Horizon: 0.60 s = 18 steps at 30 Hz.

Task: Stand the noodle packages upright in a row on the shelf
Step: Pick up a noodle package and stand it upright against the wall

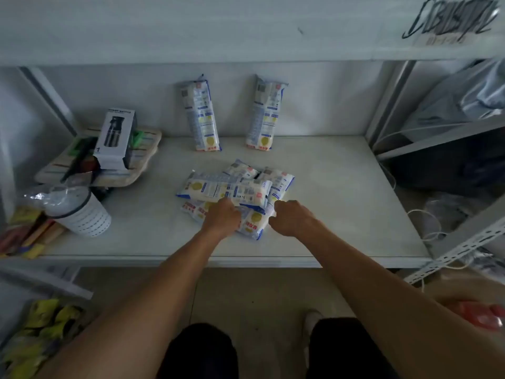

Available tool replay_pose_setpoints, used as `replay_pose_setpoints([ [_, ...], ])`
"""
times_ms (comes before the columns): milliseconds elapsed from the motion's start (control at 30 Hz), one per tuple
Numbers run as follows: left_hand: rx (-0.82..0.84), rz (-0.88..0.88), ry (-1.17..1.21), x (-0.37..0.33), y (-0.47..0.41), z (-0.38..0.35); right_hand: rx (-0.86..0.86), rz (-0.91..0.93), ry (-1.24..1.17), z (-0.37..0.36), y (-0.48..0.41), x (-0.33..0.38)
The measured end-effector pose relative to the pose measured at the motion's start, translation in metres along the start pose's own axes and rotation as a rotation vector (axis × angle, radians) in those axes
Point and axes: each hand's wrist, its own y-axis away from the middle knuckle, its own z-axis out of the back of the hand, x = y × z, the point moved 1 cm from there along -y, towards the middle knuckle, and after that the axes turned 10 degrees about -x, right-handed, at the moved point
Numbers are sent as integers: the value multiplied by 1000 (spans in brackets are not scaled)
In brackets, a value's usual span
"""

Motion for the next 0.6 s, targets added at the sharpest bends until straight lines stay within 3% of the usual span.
replay_pose_setpoints([
  [233, -132, -9, -95, -8, -22, 12, 25, 20, -5, 7, 1, 16],
  [400, -117, -293, -425, 7, -52, -2, -82, 30, -76, -10, -19, 27],
  [500, -82, -387, -466, 26, -64, -17, -177, 19, -158, -23, -29, 28],
  [600, -155, -467, -514, 39, -72, -22, -220, 34, -174, -33, -41, 25],
])
